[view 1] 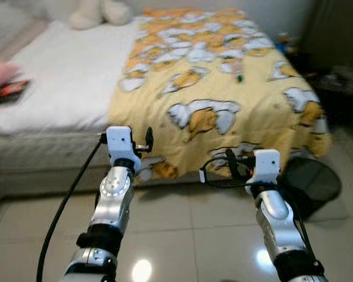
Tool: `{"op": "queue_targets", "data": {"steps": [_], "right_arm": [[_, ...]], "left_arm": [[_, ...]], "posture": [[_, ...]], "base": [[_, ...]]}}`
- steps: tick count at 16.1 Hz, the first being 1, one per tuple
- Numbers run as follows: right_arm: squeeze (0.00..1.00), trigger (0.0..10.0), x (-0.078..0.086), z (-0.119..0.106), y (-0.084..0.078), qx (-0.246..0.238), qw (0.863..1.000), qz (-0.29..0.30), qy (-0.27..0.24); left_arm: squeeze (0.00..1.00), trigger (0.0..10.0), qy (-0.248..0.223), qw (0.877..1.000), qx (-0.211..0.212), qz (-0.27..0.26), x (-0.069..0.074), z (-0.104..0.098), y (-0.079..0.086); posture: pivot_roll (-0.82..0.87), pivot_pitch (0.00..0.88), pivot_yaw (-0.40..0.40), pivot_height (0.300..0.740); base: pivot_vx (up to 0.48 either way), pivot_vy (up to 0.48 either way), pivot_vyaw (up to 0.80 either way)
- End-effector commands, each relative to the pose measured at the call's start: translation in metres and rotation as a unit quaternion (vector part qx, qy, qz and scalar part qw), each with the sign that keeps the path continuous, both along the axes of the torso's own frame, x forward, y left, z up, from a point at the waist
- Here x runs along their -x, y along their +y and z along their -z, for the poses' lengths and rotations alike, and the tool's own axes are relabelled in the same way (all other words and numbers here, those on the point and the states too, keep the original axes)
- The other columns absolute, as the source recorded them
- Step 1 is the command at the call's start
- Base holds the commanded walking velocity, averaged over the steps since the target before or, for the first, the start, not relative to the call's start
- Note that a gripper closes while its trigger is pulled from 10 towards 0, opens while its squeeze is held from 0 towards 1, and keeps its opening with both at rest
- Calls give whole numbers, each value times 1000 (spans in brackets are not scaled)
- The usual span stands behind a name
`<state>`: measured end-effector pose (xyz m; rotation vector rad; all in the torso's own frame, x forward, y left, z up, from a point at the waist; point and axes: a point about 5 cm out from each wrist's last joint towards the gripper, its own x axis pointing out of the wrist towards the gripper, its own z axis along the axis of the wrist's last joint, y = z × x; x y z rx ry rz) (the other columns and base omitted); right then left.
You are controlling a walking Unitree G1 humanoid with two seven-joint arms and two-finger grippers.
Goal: Clean up the room
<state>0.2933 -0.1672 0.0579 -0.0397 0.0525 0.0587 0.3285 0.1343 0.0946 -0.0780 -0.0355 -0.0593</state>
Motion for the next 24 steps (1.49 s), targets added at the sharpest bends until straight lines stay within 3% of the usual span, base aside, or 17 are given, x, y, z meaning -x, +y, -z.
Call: {"op": "queue_targets", "data": {"steps": [1,3,14,20,24], "right_arm": [[0,10000,-6,-6,3,-6,1000,-3,-9],[0,10000,-11,-9,2,-8,1000,2,-11],[0,10000,-9,-5,2,-7,1000,-10,-2],[0,10000,-1,-1,3,0,1000,-31,6],[0,10000,-8,-5,2,-4,1000,-25,1]], "left_arm": [[0,10000,2,1000,7,-1,-2,-1,-1],[0,10000,10,1000,23,-12,-3,0,-1],[0,10000,18,999,29,-26,-6,1,3],[0,10000,35,997,25,-60,5,14,13],[0,10000,32,998,24,-53,-1,10,5]], "posture": [[-173,0,89,740],[-174,0,87,740],[-176,0,91,740],[-169,0,61,740],[-168,0,68,740]], "base": [[480,0,0],[480,0,0],[480,0,0],[480,0,0],[0,0,0]]}}
